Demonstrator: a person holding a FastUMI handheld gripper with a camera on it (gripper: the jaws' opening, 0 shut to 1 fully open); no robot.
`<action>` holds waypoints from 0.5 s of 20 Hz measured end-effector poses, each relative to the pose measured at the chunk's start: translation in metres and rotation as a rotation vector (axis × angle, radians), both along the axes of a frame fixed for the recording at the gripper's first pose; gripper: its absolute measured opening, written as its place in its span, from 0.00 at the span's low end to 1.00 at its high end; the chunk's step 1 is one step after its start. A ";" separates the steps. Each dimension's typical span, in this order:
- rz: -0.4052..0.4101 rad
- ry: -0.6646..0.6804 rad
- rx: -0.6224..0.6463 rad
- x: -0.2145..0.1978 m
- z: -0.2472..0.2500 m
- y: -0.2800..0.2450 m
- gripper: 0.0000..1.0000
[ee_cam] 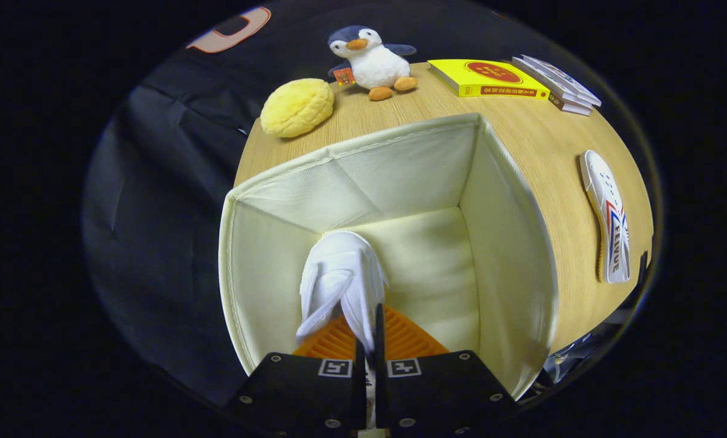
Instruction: Open the storage box then place both shoes into the box .Put the left shoe in first, then the right shoe, with the right side of both shoes facing outward in a uniform manner.
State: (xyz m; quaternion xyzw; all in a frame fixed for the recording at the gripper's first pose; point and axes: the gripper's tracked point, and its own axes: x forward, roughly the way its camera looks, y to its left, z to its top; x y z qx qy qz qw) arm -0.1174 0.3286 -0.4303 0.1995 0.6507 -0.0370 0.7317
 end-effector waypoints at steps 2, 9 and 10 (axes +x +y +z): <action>0.035 0.000 0.055 -0.001 0.003 0.008 0.10; 0.075 -0.151 0.265 0.013 0.058 -0.002 0.55; 0.083 -0.172 0.266 0.012 0.064 -0.012 0.62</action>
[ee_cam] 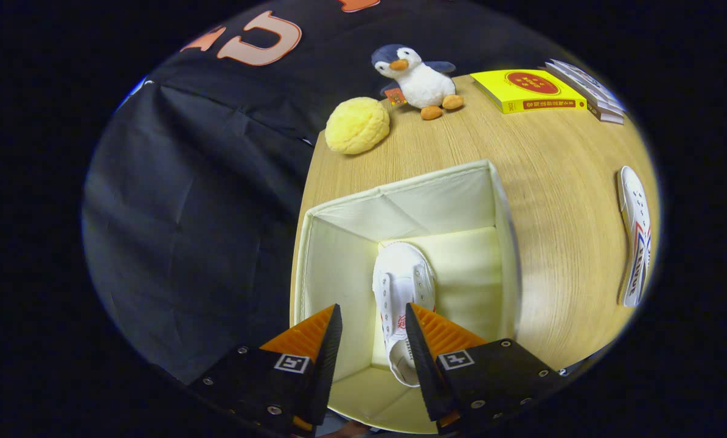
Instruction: Open the storage box then place both shoes into the box .Put the left shoe in first, then the right shoe, with the right side of both shoes facing outward in a uniform manner.
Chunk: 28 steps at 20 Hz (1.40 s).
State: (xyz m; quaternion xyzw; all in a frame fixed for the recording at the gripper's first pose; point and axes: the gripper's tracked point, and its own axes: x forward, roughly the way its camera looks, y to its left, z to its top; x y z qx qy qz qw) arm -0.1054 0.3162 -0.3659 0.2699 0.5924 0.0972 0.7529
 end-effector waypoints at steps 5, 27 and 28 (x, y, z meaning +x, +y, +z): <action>0.003 -0.150 -0.016 -0.003 0.040 -0.070 0.81; -0.146 0.030 -0.468 -0.098 -0.092 -0.365 0.91; -0.140 0.040 -0.461 -0.099 -0.096 -0.366 0.89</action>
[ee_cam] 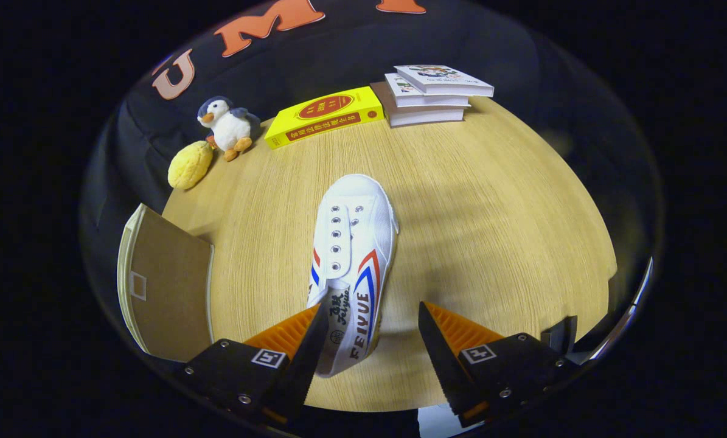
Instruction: Open the storage box then place both shoes into the box .Put the left shoe in first, then the right shoe, with the right side of both shoes facing outward in a uniform manner.
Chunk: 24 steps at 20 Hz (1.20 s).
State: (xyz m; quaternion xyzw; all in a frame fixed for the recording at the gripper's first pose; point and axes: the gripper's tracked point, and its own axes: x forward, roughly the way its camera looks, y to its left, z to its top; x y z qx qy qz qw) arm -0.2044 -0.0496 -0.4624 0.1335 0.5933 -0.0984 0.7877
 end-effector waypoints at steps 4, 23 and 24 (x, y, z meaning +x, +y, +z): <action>0.010 0.005 -0.003 0.009 -0.019 -0.006 0.80; -0.160 -0.153 0.181 0.055 0.052 0.030 0.02; -0.143 -0.170 0.180 0.061 0.064 0.036 0.02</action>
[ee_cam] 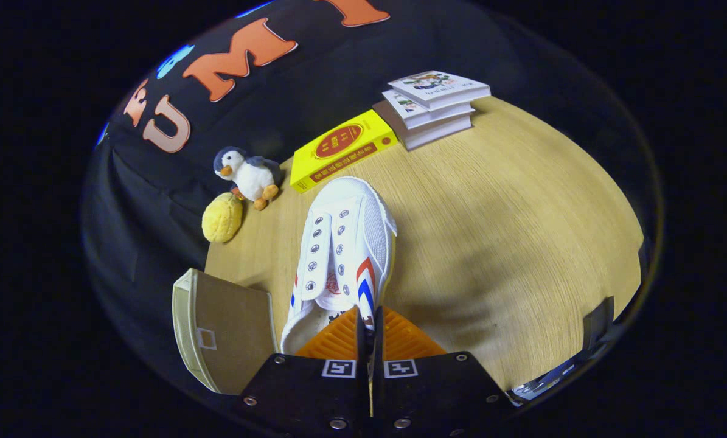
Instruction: Open the storage box then place both shoes into the box .Put the left shoe in first, then the right shoe, with the right side of both shoes facing outward in a uniform manner.
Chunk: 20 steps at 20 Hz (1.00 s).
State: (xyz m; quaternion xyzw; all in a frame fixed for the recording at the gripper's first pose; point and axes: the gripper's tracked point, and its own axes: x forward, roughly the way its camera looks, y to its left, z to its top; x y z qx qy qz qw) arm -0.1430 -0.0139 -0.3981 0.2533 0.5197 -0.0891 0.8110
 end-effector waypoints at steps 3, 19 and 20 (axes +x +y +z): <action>0.031 -0.049 0.022 0.015 0.036 0.026 0.02; 0.302 -0.050 0.108 0.023 0.090 0.223 0.03; 0.313 -0.048 0.113 0.022 0.090 0.236 0.03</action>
